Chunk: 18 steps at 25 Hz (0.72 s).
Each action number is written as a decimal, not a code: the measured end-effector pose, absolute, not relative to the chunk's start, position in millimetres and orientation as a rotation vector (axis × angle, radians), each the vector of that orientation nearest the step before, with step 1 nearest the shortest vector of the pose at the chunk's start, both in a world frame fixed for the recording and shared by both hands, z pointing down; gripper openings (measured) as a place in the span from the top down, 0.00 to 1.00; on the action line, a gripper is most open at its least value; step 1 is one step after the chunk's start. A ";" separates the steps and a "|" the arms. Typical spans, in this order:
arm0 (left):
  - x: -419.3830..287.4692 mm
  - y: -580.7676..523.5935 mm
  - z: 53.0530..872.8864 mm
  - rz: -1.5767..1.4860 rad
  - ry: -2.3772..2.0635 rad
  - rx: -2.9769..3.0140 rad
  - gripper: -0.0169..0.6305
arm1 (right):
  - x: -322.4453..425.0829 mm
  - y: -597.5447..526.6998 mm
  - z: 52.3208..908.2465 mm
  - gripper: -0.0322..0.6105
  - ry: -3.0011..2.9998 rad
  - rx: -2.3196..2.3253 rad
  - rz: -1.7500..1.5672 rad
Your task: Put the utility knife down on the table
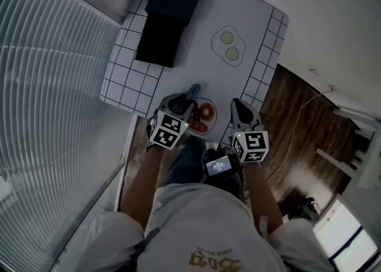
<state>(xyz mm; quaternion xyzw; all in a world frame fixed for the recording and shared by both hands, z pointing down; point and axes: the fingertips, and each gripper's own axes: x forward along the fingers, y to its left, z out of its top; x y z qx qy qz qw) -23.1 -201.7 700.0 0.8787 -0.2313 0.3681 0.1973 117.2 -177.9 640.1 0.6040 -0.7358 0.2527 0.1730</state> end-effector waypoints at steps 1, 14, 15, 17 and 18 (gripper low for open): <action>-22.4 -200.4 701.8 1.030 -0.639 2.458 0.76 | 116.7 -176.0 641.7 0.94 -2.081 1.714 0.724; -17.8 -190.6 709.6 1.007 -0.563 2.466 0.72 | 111.5 -161.1 634.8 0.94 -2.056 1.738 0.747; -16.2 -189.6 709.1 1.002 -0.558 2.466 0.71 | 111.7 -159.4 633.4 0.94 -2.056 1.736 0.745; -13.9 -189.0 707.5 1.005 -0.553 2.474 0.70 | 113.4 -156.8 631.0 0.94 -2.051 1.736 0.738; -13.8 -189.5 706.2 1.006 -0.555 2.481 0.70 | 114.1 -156.1 629.9 0.94 -2.049 1.739 0.735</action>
